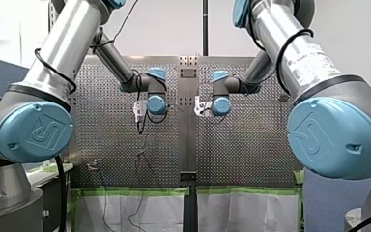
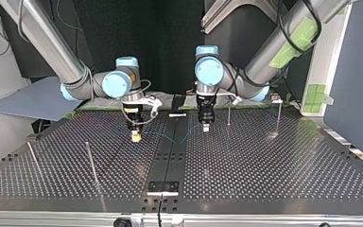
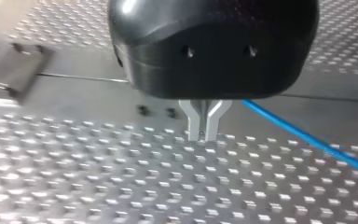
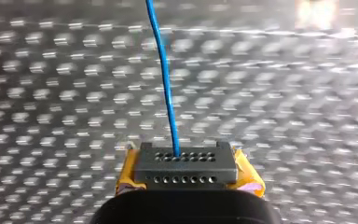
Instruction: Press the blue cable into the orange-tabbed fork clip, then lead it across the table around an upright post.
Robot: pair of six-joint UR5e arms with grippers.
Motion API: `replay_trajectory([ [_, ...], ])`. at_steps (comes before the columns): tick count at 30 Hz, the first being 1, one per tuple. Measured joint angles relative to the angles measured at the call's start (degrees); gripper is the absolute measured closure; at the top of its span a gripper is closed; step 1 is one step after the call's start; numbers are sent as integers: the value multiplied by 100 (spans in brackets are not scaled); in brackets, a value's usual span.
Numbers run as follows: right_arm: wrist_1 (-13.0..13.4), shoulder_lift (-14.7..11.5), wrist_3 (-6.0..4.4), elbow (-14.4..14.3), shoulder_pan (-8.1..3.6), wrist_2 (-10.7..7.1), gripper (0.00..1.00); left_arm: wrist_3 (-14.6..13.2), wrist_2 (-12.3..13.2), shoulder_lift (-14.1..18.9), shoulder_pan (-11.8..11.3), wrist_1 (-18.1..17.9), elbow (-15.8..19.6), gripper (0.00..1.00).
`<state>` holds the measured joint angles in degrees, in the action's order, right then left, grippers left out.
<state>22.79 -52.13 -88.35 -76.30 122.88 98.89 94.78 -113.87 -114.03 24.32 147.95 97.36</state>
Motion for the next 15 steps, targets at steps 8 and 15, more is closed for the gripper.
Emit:
replay_trajectory([
  [8, -29, -360, 20, 4, 31, 0, 100, 26, -7, 221, -20, -5, -8, 100],
  [15, -55, -508, 60, 15, 89, 0, 100, 38, -23, 227, -6, 181, -234, 100],
])
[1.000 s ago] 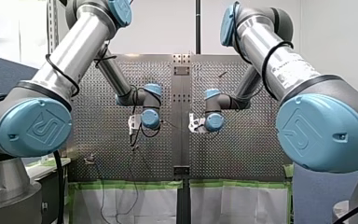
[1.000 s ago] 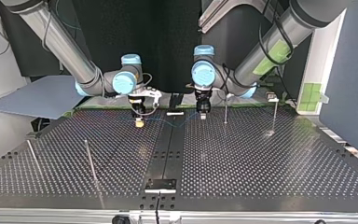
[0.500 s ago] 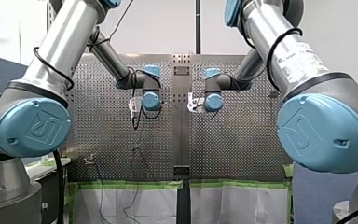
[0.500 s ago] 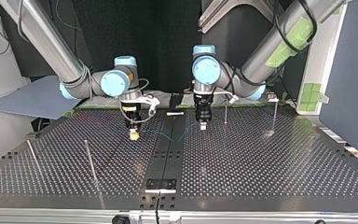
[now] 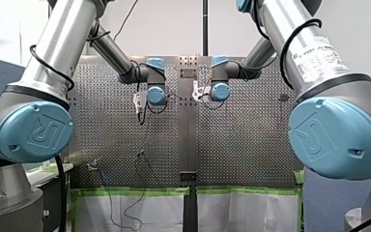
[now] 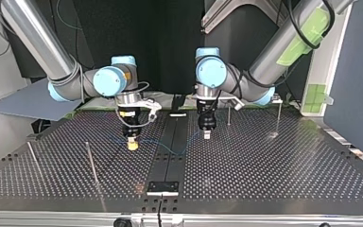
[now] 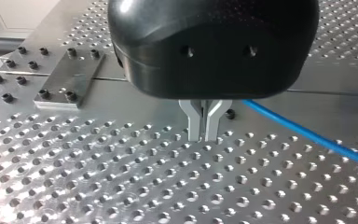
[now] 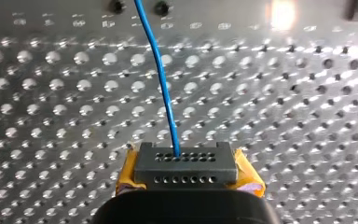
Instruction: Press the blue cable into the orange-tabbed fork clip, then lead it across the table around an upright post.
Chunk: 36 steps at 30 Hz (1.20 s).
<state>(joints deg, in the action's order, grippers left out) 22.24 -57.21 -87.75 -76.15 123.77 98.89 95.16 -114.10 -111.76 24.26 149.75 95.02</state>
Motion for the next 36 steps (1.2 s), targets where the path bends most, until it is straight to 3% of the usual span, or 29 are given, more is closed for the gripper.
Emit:
replay_trajectory([
  [7, -119, -157, 38, 90, 36, -5, 100, 43, -11, 20, 8, 170, -286, 100],
  [24, -349, -421, 50, 298, 109, 0, 100, 230, 1, 247, -24, 349, -498, 100],
  [36, -510, -785, 15, 396, 83, -9, 100, 140, -82, 331, 23, 849, -993, 100],
])
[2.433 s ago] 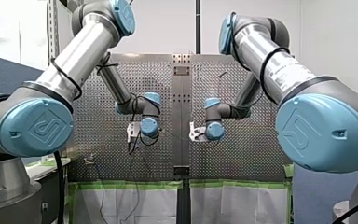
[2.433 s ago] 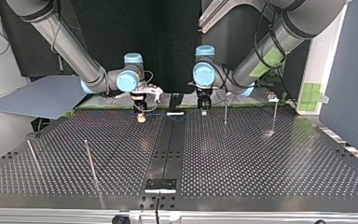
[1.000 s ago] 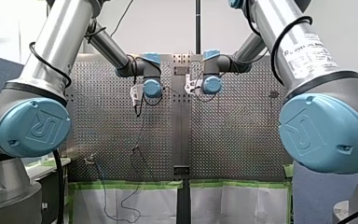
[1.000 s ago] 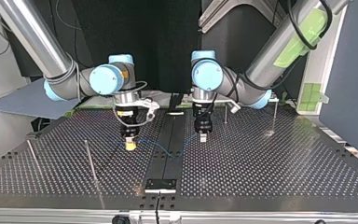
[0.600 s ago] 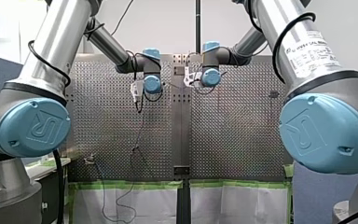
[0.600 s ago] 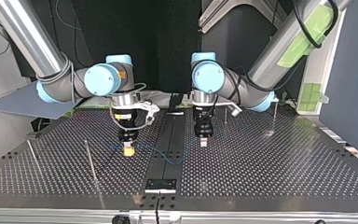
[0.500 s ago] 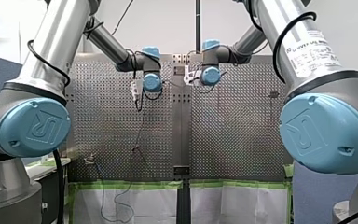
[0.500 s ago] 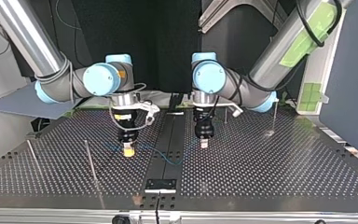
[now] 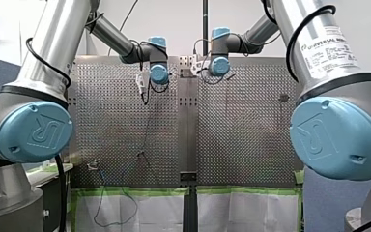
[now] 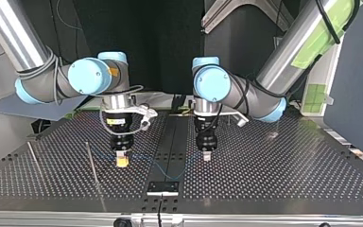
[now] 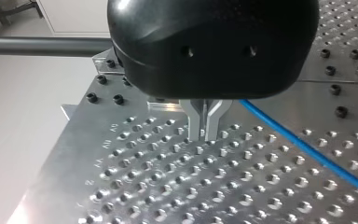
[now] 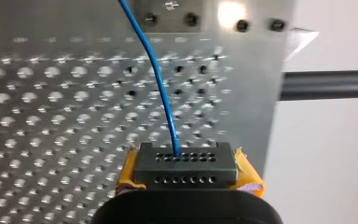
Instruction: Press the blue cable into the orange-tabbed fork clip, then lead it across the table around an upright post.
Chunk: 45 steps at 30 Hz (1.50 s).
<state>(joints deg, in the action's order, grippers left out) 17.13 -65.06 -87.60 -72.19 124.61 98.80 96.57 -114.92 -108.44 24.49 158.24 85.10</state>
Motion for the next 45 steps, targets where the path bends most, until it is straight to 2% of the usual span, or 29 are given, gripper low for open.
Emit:
replay_trajectory([
  [6, -58, -194, -4, 27, -49, -6, 100, -23, 1, 55, 10, 89, -158, 100],
  [11, -78, -248, -9, 31, -73, -9, 100, -95, -6, 64, 53, 263, -362, 100],
  [19, -217, -367, -34, 33, -254, 3, 100, -163, -8, 65, 103, 592, -683, 100],
  [26, -255, -386, -60, 33, -409, 8, 100, -238, -33, 60, 148, 715, -798, 100],
  [35, -265, -408, -131, 33, -587, -1, 100, -249, 61, 53, 171, 794, -893, 100],
  [38, -259, -434, -200, 46, -632, -10, 100, -230, 132, 22, 178, 803, -907, 100],
  [45, -272, -465, -268, 74, -705, -70, 100, -118, 275, -225, 298, 903, -1147, 100],
])
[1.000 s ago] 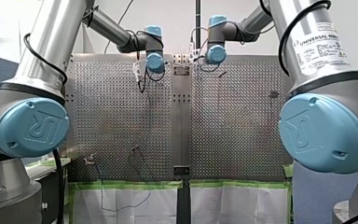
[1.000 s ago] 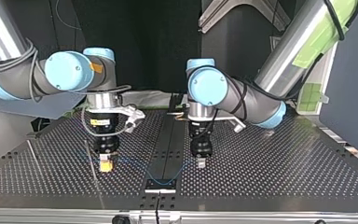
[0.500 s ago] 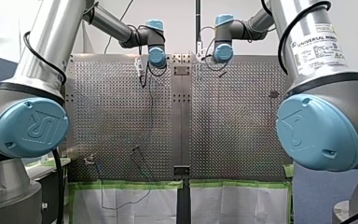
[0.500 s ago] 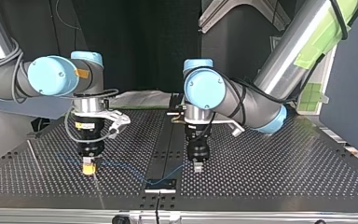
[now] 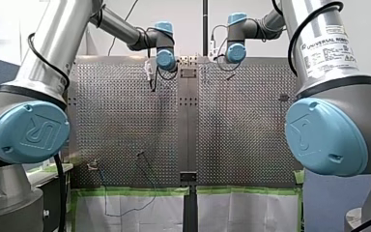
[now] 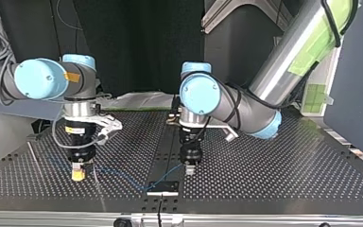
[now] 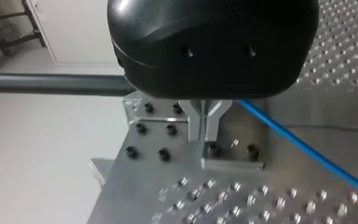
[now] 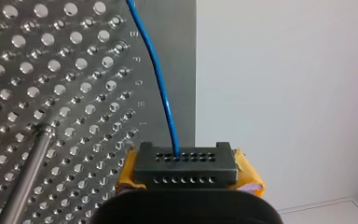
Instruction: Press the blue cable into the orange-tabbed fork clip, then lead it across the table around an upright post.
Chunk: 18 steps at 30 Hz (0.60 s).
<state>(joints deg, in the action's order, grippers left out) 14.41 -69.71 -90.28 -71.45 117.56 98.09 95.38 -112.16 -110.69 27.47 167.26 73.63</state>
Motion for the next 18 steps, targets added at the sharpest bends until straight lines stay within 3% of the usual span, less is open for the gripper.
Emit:
replay_trajectory([
  [8, -81, -39, -60, 14, -95, -25, 100, 170, 34, -263, 234, 254, -454, 100],
  [18, -194, -172, -245, 14, -296, -76, 100, 338, 127, -306, 382, 450, -966, 100],
])
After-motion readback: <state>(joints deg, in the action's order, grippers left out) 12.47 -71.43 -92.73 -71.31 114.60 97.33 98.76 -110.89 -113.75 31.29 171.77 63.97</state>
